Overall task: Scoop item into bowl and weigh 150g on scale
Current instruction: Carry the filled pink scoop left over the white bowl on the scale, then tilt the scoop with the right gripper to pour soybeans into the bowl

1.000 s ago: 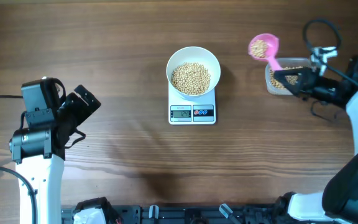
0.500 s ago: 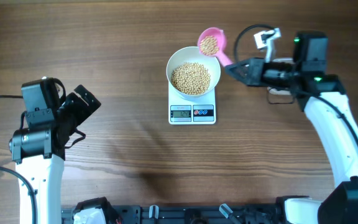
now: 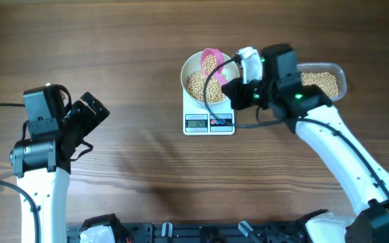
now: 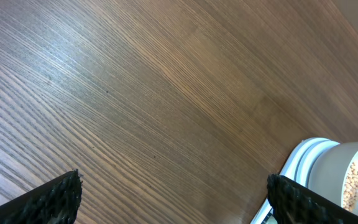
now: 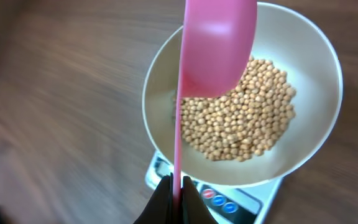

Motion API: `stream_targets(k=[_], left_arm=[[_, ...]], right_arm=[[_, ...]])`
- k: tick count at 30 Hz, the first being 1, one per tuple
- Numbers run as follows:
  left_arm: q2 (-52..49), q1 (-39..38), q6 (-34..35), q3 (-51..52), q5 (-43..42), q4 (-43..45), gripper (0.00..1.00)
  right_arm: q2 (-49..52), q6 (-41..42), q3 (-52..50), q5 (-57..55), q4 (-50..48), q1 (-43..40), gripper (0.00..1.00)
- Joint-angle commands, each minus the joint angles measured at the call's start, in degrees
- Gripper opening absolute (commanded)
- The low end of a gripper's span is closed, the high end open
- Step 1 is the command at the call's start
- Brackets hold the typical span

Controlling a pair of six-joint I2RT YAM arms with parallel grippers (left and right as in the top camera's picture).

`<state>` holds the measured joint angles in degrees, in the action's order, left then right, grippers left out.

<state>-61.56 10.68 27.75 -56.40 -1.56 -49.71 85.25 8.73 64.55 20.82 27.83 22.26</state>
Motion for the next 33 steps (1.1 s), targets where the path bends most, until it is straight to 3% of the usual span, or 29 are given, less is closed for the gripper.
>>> stream_targets(k=[1,10,18,33], left_arm=[[-0.11,0.37,-0.28,0.04,-0.31,0.15,1.00],[-0.11,0.37,-0.28,0.04,-0.31,0.15,1.00],[-0.11,0.37,-0.28,0.04,-0.31,0.15,1.00],[-0.11,0.37,-0.28,0.04,-0.31,0.15,1.00]], right_arm=[[-0.90,-7.91,1.14,-18.45,-0.11,5.25,0.04],[-0.90,-17.88,1.14,-37.62,0.15,13.97,0.04],[-0.90,-18.05,1.14,-39.04,1.86,14.49,0.04],[-3.48,-25.73,3.13,-42.25,1.66,14.53,0.04]])
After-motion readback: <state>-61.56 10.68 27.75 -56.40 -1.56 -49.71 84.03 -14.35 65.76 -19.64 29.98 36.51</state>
